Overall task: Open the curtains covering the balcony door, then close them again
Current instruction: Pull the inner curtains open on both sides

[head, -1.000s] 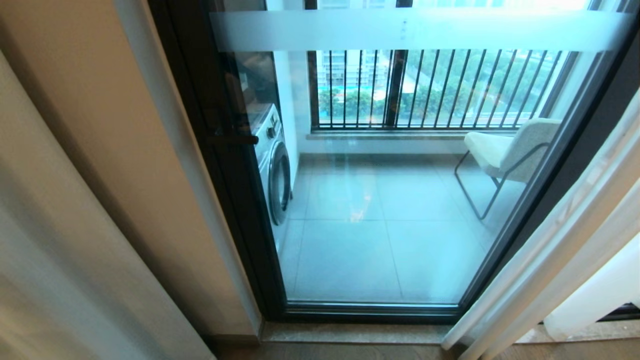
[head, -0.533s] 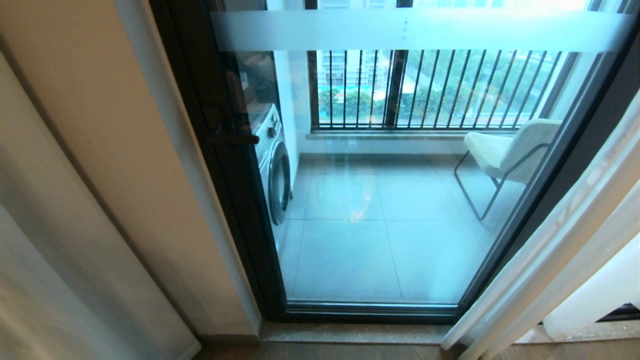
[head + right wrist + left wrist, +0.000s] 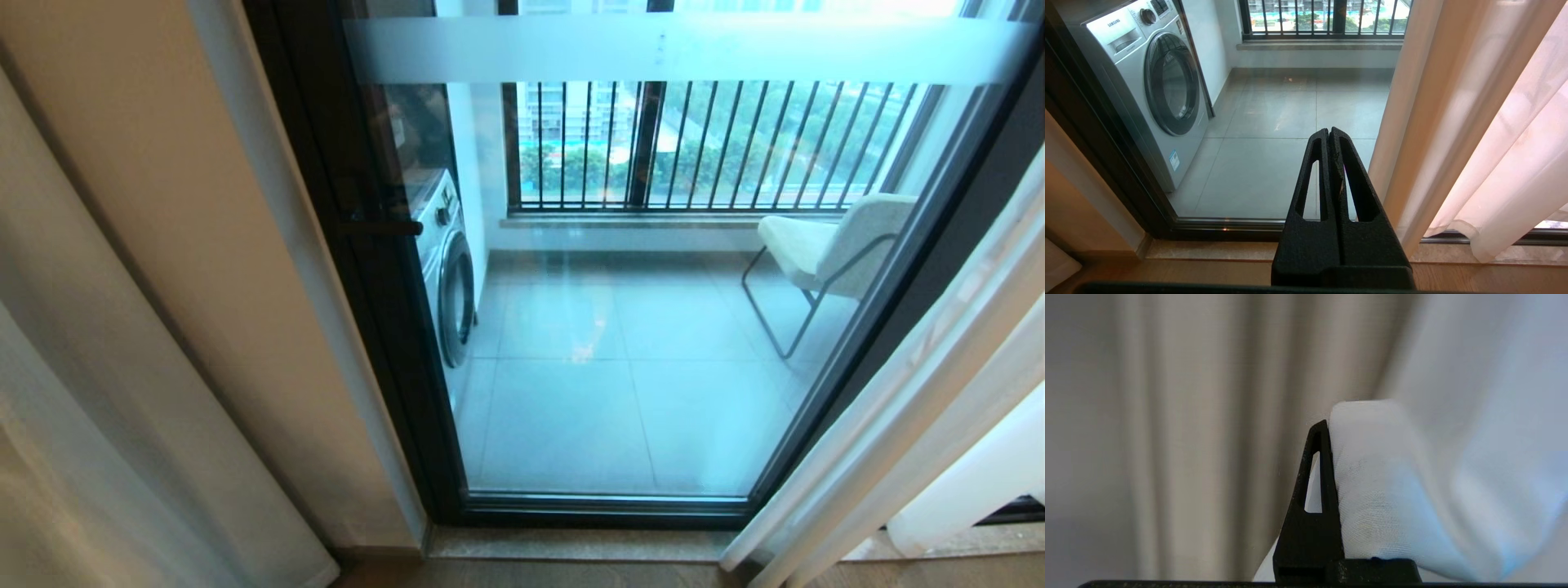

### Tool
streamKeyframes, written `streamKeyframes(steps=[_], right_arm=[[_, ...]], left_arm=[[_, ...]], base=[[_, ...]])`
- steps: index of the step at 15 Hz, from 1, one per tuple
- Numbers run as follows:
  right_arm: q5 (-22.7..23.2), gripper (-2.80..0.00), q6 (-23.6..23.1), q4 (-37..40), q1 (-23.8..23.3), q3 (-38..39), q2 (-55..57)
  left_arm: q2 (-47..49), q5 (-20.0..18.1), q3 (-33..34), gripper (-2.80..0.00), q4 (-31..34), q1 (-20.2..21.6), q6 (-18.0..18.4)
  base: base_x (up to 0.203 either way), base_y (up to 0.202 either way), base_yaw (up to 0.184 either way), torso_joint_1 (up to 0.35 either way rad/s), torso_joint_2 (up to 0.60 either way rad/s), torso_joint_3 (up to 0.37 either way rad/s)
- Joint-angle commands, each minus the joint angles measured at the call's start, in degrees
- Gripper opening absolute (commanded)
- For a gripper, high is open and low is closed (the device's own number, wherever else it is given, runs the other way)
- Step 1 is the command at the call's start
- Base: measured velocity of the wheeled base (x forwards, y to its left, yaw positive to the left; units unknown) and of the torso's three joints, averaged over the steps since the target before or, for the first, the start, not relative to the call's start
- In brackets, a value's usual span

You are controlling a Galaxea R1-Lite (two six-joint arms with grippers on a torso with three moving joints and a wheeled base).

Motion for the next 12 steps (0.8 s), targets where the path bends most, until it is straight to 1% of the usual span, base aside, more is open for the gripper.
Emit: streamKeyframes(steps=[1,4,6,8,10,12], right_arm=[[0.0,-2.8,0.0,-0.05,0.0,0.0,0.0],[0.0,-2.8,0.0,-0.05,0.0,0.0,0.0],[0.0,-2.8,0.0,-0.05,0.0,0.0,0.0],[0.0,-2.8,0.0,-0.05,0.0,0.0,0.0],[0.0,-2.8,0.0,-0.05,0.0,0.0,0.02],[0.0,-2.8,0.0,-0.05,0.0,0.0,0.0]], left_arm=[[-10.37,0.34,8.9,-2.8,-1.08,-4.79,0.11],[-17.33,2.84,18.14,-2.8,-2.54,-13.4,2.98],[-20.36,6.21,22.76,-2.8,-2.76,-19.31,5.52],[-21.57,10.05,25.13,-2.8,-2.8,-23.82,7.08],[-21.7,13.08,25.45,-2.8,-2.75,-26.82,7.33],[-21.49,13.5,25.13,-2.8,-2.77,-27.94,7.35]], base=[[0.0,0.0,0.0,0.0,0.0,0.0],[0.0,0.0,0.0,0.0,0.0,0.0],[0.0,0.0,0.0,0.0,0.0,0.0],[0.0,0.0,0.0,0.0,0.0,0.0],[0.0,0.0,0.0,0.0,0.0,0.0],[0.0,0.0,0.0,0.0,0.0,0.0]])
